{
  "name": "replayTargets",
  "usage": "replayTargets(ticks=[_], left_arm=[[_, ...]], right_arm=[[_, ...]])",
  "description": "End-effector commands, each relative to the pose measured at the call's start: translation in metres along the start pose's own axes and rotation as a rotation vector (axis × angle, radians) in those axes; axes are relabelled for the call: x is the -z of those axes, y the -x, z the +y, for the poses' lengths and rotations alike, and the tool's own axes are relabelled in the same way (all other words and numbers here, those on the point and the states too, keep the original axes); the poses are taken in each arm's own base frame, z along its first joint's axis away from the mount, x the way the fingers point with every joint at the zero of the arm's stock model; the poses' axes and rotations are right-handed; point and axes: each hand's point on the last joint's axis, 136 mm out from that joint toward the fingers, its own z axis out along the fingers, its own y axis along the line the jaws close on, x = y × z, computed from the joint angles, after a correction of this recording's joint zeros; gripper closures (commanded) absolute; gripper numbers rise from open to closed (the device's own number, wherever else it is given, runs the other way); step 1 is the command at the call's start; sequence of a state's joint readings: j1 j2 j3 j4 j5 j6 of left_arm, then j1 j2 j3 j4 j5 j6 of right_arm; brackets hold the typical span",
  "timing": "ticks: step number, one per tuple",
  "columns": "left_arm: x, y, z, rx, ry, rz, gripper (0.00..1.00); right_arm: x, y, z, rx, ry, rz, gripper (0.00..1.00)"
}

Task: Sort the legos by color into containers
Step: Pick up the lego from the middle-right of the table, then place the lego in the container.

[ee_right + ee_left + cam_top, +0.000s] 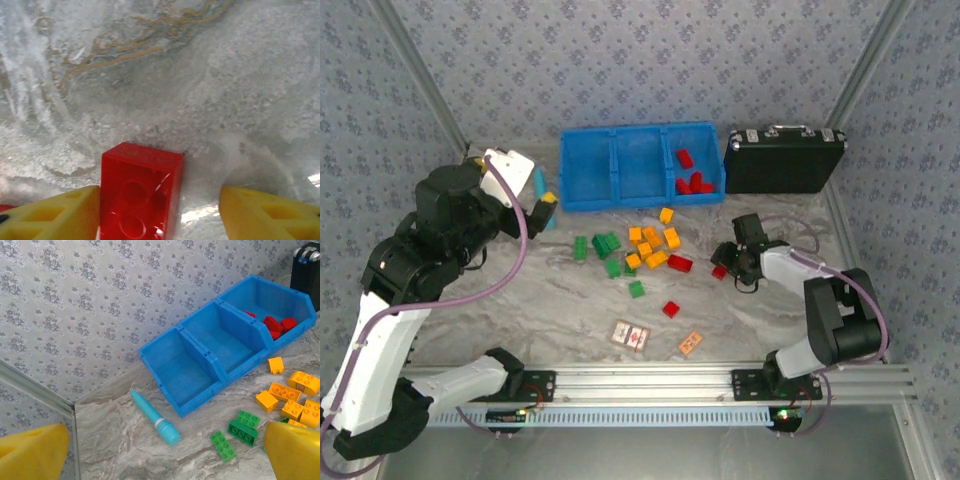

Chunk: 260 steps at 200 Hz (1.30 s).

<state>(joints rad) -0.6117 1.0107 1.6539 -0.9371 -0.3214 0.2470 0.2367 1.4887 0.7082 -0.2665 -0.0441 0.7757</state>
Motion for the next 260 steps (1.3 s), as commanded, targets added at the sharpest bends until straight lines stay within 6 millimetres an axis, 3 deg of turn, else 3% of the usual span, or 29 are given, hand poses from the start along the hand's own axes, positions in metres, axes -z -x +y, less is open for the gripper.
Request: replayTargets(ticks=[1, 36, 72, 97, 112, 142, 162, 194, 227, 260], left_arm=[[-0.001, 0.007, 0.004, -0.016, 0.03, -0.025, 0.0], [-0.007, 0.004, 0.004, -0.034, 0.039, -0.009, 0.0], [-0.012, 0.002, 0.006, -0.054, 0.062, 0.01, 0.0], [-0.016, 0.0, 0.006, -0.067, 0.067, 0.024, 0.0], [-0.019, -0.002, 0.005, -0.079, 0.071, 0.032, 0.0], [-0.024, 0.001, 0.006, -0.102, 0.078, 0.039, 0.0], [-0.029, 0.001, 0.004, -0.12, 0.076, 0.048, 0.0], [-0.037, -0.001, 0.002, -0.146, 0.074, 0.079, 0.0], [-0.048, -0.005, 0.0, -0.167, 0.071, 0.112, 0.0], [-0.057, -0.008, -0.005, -0.18, 0.061, 0.126, 0.0]], right_arm=[[-0.016, 0.002, 0.009, 0.021, 0.012, 0.018, 0.42], [-0.017, 0.009, 0.012, 0.096, -0.04, 0.021, 0.65], [0.0, 0.041, 0.033, 0.216, -0.072, -0.021, 0.74], [0.017, 0.078, 0.062, 0.283, -0.068, -0.087, 0.75], [0.031, 0.108, 0.09, 0.33, -0.043, -0.149, 0.75], [0.035, 0.151, 0.144, 0.439, 0.004, -0.234, 0.75], [0.019, 0.169, 0.177, 0.517, 0.015, -0.261, 0.75], [-0.011, 0.198, 0.208, 0.568, -0.012, -0.303, 0.75], [-0.039, 0.216, 0.224, 0.593, -0.033, -0.317, 0.72], [-0.054, 0.209, 0.226, 0.631, -0.066, -0.284, 0.6]])
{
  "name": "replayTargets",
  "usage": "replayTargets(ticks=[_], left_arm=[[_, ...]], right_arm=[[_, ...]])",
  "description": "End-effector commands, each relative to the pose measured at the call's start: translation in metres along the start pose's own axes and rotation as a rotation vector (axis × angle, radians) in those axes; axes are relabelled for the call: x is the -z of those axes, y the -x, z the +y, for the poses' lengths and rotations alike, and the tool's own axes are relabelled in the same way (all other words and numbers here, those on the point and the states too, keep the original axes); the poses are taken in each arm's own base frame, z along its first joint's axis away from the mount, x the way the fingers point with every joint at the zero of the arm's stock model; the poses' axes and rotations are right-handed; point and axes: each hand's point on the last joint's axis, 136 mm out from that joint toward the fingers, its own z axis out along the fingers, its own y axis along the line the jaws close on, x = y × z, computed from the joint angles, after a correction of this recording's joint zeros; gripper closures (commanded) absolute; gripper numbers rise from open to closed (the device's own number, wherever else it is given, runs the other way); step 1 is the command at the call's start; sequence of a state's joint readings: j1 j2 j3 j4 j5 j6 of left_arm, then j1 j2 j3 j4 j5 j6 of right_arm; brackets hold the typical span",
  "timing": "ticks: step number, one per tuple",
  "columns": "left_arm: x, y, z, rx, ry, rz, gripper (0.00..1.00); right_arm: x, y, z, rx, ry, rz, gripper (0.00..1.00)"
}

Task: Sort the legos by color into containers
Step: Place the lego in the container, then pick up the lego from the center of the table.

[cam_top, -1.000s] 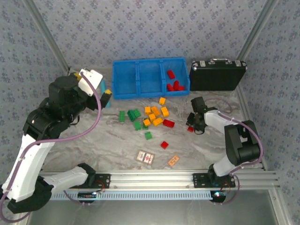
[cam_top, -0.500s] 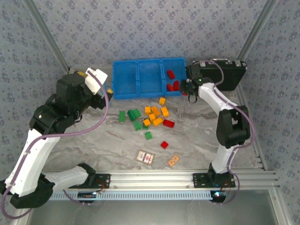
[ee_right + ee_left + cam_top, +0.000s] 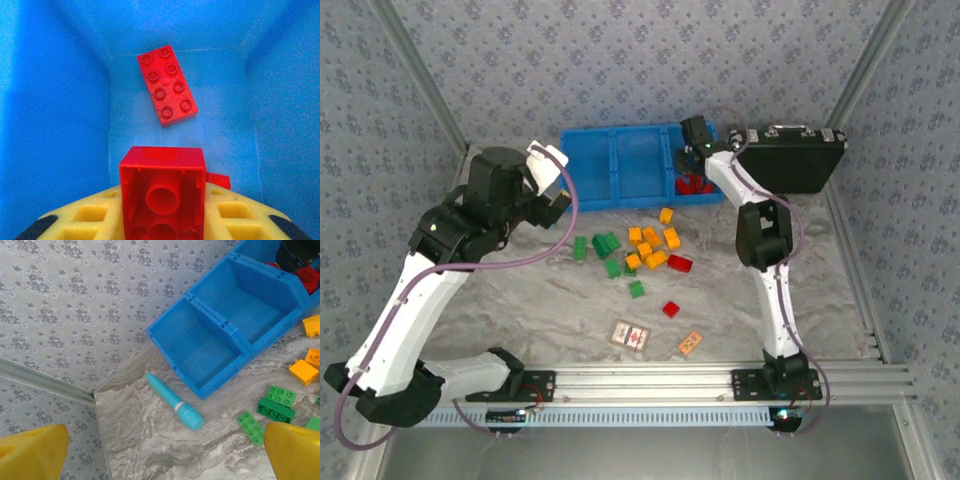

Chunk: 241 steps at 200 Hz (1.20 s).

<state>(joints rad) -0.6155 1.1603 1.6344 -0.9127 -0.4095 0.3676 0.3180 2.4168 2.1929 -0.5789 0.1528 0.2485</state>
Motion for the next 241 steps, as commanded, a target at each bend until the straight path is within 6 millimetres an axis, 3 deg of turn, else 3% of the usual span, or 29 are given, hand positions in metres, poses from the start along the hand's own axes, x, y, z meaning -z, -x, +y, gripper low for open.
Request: replayTargets(ticks=[1, 42, 81, 125, 161, 183, 186, 203, 241], left_arm=[[0.002, 0.008, 0.007, -0.004, 0.023, -0.025, 0.0], [0.01, 0.011, 0.008, 0.016, 0.012, -0.056, 0.0], [0.034, 0.011, 0.014, 0.055, 0.008, -0.118, 0.0], [0.053, 0.007, 0.013, 0.108, -0.028, -0.166, 0.0], [0.064, 0.014, 0.014, 0.162, -0.061, -0.184, 0.0], [0.069, 0.018, 0.012, 0.178, -0.088, -0.2, 0.0], [0.07, 0.018, 0.012, 0.181, -0.088, -0.2, 0.0], [0.071, 0.018, 0.012, 0.186, -0.095, -0.2, 0.0], [0.073, 0.017, 0.009, 0.193, -0.11, -0.2, 0.0]], right_arm=[[0.005, -0.001, -0.001, 0.06, -0.04, 0.024, 0.6], [0.032, -0.008, -0.007, 0.072, -0.049, 0.014, 0.47], [0.091, -0.02, 0.0, 0.175, 0.017, -0.044, 0.46], [0.149, -0.078, 0.0, 0.317, 0.144, 0.01, 0.46], [0.188, -0.144, 0.032, 0.502, 0.329, 0.088, 0.42], [0.198, -0.176, 0.047, 0.615, 0.385, 0.122, 0.41], [0.195, -0.193, 0.046, 0.64, 0.387, 0.159, 0.41], [0.193, -0.215, 0.05, 0.722, 0.399, 0.2, 0.4], [0.176, -0.24, 0.05, 0.852, 0.409, 0.243, 0.39]])
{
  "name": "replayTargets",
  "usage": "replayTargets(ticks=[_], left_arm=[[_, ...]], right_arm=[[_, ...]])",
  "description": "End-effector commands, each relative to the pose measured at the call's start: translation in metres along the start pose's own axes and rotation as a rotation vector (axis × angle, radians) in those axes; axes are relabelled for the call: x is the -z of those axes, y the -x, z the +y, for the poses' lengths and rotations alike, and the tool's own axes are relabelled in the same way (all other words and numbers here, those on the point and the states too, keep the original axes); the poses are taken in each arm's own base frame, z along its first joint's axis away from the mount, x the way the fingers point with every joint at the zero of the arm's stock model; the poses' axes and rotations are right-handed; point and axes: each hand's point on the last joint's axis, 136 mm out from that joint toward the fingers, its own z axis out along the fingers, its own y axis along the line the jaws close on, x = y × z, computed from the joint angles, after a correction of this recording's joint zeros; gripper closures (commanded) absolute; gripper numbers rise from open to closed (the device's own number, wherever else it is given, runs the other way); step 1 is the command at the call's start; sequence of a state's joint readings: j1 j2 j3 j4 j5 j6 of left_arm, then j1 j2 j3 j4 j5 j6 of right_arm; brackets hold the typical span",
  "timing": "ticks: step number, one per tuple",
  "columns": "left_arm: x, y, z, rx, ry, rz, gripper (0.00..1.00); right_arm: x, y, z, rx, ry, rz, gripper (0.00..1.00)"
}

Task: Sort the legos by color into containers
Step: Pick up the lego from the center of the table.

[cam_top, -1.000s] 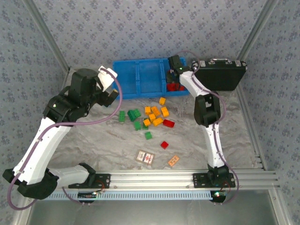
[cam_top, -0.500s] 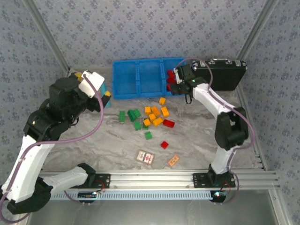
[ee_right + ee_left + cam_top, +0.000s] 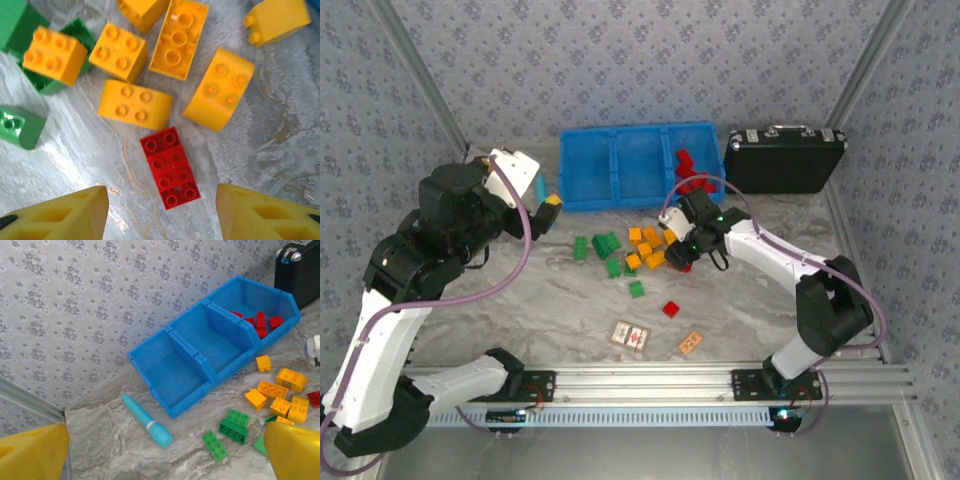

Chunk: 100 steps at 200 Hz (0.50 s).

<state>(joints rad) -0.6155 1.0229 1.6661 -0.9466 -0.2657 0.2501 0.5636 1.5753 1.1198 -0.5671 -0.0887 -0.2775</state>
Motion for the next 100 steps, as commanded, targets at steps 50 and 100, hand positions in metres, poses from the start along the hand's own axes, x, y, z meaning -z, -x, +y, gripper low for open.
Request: replayTargets(ticks=[50, 100], left_arm=[[0.019, 0.003, 0.007, 0.029, 0.011, -0.034, 0.0], [0.015, 0.0, 0.007, 0.015, 0.022, -0.02, 0.0]], right_arm=[[-0.038, -0.023, 0.007, 0.208, 0.036, 0.077, 0.36], [-0.063, -0.031, -0.002, 0.249, 0.041, 0.139, 0.35]])
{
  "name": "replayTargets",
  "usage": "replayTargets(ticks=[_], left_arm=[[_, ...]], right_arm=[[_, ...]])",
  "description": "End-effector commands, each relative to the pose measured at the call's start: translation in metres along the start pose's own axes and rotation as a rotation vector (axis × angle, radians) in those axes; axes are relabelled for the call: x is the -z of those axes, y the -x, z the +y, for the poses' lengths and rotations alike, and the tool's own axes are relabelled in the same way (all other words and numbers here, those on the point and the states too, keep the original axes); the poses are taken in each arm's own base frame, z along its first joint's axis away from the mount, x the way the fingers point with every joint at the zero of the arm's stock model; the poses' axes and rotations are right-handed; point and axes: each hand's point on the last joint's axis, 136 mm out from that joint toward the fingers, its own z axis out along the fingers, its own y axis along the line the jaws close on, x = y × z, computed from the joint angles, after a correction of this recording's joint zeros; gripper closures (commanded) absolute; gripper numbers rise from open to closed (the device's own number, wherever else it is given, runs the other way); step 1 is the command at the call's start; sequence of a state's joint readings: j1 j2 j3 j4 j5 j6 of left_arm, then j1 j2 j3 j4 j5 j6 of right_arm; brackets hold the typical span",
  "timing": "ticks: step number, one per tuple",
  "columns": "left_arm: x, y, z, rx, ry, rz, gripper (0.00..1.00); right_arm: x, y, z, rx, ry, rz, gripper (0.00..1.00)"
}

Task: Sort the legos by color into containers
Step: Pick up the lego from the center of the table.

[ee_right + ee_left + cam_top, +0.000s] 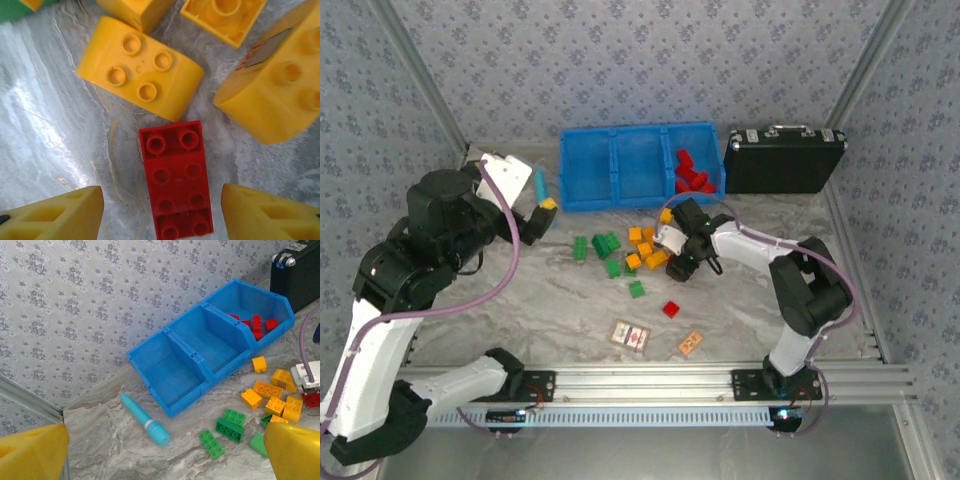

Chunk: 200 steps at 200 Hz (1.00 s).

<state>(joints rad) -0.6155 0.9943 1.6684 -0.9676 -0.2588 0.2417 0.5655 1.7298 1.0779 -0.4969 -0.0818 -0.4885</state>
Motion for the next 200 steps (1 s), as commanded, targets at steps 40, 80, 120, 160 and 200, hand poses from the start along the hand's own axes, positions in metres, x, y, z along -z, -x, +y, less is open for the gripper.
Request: replayTargets(ticks=[40, 80, 120, 160, 200], left_arm=[[-0.001, 0.002, 0.006, -0.001, 0.03, 0.004, 0.0], [-0.003, 0.007, 0.007, -0.008, 0.03, 0.005, 0.0], [-0.01, 0.009, 0.009, -0.025, 0.046, 0.016, 0.0], [-0.018, 0.011, 0.011, -0.052, 0.069, 0.036, 0.0], [-0.034, 0.005, 0.018, -0.082, 0.122, 0.082, 0.0]], right_arm=[[-0.025, -0.003, -0.011, 0.027, 0.044, 0.053, 0.35], [-0.038, -0.012, -0.01, 0.004, 0.088, 0.099, 0.47], [-0.036, -0.01, -0.015, -0.024, 0.108, 0.118, 0.71], [-0.002, -0.006, -0.023, -0.097, 0.12, 0.079, 0.82], [0.047, 0.021, -0.086, -0.178, -0.042, -0.073, 0.84]])
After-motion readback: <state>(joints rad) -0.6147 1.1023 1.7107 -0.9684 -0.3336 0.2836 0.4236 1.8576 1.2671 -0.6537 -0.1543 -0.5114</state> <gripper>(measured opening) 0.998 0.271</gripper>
